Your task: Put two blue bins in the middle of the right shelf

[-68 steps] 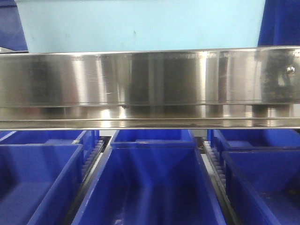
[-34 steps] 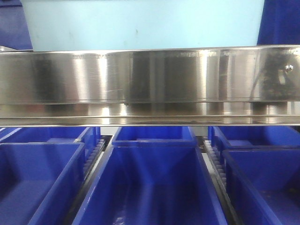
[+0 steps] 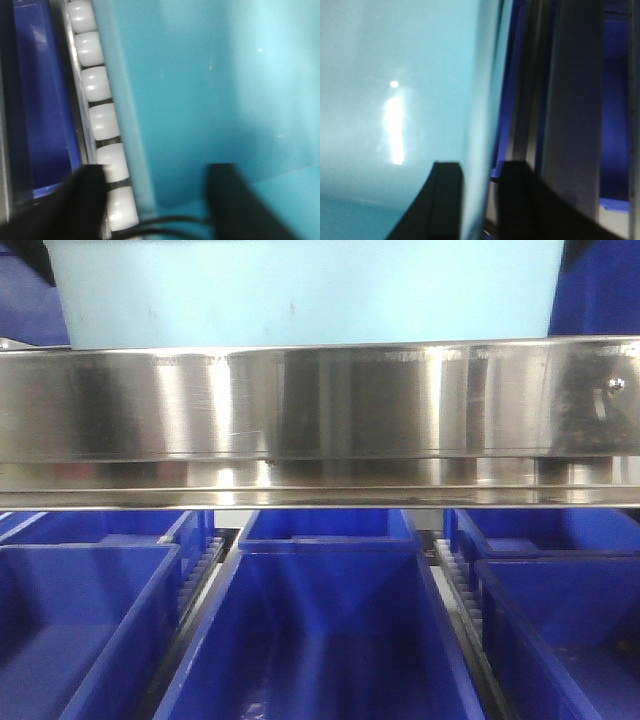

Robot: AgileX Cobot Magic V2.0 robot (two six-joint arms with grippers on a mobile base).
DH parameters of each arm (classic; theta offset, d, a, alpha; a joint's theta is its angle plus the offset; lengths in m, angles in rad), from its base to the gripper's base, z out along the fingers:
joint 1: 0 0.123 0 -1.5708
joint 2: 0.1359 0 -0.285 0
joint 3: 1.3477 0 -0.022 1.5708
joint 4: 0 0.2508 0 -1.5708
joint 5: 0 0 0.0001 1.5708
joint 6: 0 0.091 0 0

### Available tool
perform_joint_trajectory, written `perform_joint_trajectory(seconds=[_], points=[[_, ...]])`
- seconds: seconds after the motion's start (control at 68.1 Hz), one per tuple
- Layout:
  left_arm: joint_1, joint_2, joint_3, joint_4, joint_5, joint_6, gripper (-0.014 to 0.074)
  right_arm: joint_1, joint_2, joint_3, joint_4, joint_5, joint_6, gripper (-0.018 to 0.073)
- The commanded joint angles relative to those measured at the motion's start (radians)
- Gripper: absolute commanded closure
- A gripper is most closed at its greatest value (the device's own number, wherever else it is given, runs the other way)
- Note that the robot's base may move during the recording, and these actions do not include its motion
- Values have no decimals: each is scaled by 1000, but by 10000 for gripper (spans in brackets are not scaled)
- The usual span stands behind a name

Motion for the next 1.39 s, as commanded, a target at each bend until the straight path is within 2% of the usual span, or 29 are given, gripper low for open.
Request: perform_joint_trajectory(seconds=[0.0, 0.059, 0.073, 0.367, 0.617, 1.057, 1.38], points=[[4, -12, 3, -17, -14, 1, 563, 3, -5, 7, 8, -2, 15, 729], [4, -12, 3, -29, -12, 1, 701, 3, -5, 7, 20, -4, 15, 717], [4, -12, 3, -32, -10, 1, 706, 3, -5, 7, 20, -4, 15, 715], [4, -20, -4, -62, 17, 1, 707, 3, -22, 7, 24, -8, 17, 715], [4, -103, -45, -80, 5, 1, 707, 3, -128, -1, 24, -88, 17, 715], [4, -251, -186, -80, -78, 1, 707, 3, -215, -240, 9, -55, 17, 715], [4, -252, -197, -78, -92, 1, 707, 3, -215, -253, 9, -62, 17, 715]])
